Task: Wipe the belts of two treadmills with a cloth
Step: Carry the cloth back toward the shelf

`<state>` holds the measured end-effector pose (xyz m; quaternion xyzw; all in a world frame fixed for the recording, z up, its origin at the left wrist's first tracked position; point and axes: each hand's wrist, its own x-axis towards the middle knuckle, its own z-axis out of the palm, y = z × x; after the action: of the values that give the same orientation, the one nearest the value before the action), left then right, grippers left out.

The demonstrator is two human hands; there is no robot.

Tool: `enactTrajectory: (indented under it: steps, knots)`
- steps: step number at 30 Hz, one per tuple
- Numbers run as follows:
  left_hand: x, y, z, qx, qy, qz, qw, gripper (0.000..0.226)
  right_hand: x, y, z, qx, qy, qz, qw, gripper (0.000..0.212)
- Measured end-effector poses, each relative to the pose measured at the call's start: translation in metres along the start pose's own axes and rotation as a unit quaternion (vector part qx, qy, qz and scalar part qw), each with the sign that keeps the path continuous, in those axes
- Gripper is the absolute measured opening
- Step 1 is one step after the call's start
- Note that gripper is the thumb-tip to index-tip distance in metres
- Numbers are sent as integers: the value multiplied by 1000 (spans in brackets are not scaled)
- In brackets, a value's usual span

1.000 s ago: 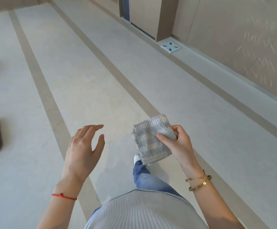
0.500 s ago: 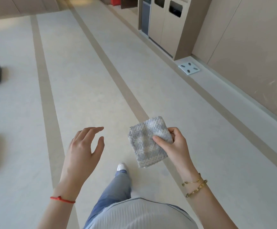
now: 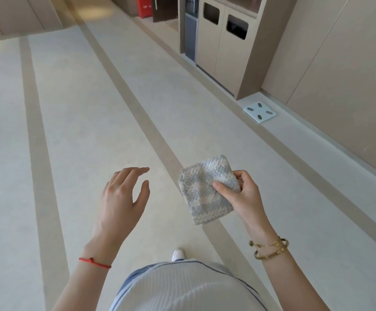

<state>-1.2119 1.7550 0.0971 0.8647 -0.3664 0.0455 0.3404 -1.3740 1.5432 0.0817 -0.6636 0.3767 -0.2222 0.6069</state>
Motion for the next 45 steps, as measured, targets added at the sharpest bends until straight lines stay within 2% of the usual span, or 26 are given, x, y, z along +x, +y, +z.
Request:
enactTrajectory:
  steps: [9, 15, 22, 27, 31, 35, 45]
  knots:
    - [210, -35, 73, 1, -24, 36, 999, 30, 189, -17, 7, 12, 66, 27, 997, 33]
    - [353, -54, 137, -4, -35, 30, 999, 25, 347, -25, 19, 11, 62, 42, 997, 34]
    - [543, -52, 193, -13, -14, 41, 999, 31, 552, -86, 20, -6, 36, 9, 999, 33]
    - [651, -62, 227, -9, -8, 31, 999, 31, 670, -118, 34, -20, 23, 3, 1000, 32]
    - [725, -84, 262, -3, -18, 21, 1000, 25, 752, -119, 51, -34, 12, 20, 999, 35]
    - [814, -110, 297, -7, -48, 16, 999, 28, 843, -121, 71, -23, 28, 43, 998, 35]
    - [1097, -144, 353, -9, -37, 93, 995, 29, 1091, -190, 103, 14, 88, 27, 996, 34]
